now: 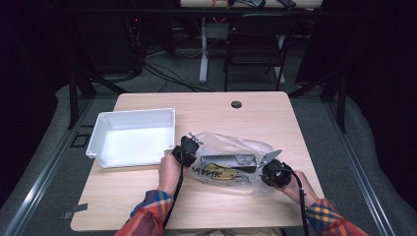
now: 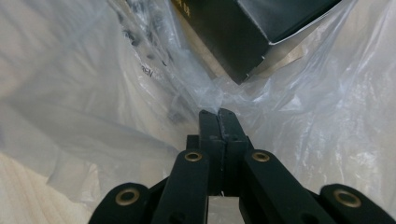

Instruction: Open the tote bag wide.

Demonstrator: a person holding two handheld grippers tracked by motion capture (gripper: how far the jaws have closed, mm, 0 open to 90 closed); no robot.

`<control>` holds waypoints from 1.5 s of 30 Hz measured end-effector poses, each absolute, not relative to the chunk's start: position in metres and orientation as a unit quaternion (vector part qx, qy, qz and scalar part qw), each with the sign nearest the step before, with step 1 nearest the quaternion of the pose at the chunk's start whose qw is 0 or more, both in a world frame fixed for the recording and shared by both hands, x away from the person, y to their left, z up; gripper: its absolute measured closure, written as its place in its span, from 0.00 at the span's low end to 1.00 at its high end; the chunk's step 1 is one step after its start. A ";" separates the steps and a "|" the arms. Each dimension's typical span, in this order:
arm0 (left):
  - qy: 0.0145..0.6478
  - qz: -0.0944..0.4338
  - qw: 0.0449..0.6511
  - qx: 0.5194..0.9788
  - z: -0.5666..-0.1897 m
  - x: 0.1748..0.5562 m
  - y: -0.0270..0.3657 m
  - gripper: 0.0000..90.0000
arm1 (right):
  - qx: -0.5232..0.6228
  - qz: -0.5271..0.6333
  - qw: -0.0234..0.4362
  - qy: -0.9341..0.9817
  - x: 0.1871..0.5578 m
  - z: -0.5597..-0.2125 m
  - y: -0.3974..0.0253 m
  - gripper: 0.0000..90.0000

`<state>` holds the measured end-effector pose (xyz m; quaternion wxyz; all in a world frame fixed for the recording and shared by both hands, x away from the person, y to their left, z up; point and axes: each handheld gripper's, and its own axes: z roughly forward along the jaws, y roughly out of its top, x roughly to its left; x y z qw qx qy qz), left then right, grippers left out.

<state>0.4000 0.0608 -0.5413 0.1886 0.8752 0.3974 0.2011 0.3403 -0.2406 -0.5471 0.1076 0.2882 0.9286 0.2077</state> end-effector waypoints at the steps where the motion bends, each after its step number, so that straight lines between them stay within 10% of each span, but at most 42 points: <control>1: 0.396 0.202 0.183 0.877 -0.542 0.400 0.061 0.98 | 0.285 0.203 0.104 0.931 0.340 -0.547 -0.241 1.00; 5: 0.393 0.193 0.180 0.881 -0.543 0.399 0.062 0.89 | 0.283 0.197 0.098 0.934 0.339 -0.547 -0.242 1.00; 10: 0.389 0.193 0.222 0.873 -0.509 0.381 0.069 0.55 | 0.270 0.231 0.097 0.930 0.336 -0.532 -0.243 0.77; 19: 0.344 0.178 0.248 0.888 -0.499 0.351 0.050 0.44 | 0.258 0.317 0.095 0.908 0.332 -0.502 -0.250 0.70; 26: 0.342 0.151 0.202 0.905 -0.525 0.349 0.058 0.49 | 0.249 0.266 0.084 0.928 0.335 -0.524 -0.245 0.87; 37: 0.291 0.122 0.173 0.933 -0.551 0.345 0.057 0.97 | 0.239 0.237 0.081 0.938 0.336 -0.539 -0.236 0.94; 45: 0.284 0.102 0.161 0.940 -0.552 0.337 0.068 0.99 | 0.234 0.222 0.063 0.944 0.333 -0.544 -0.237 0.98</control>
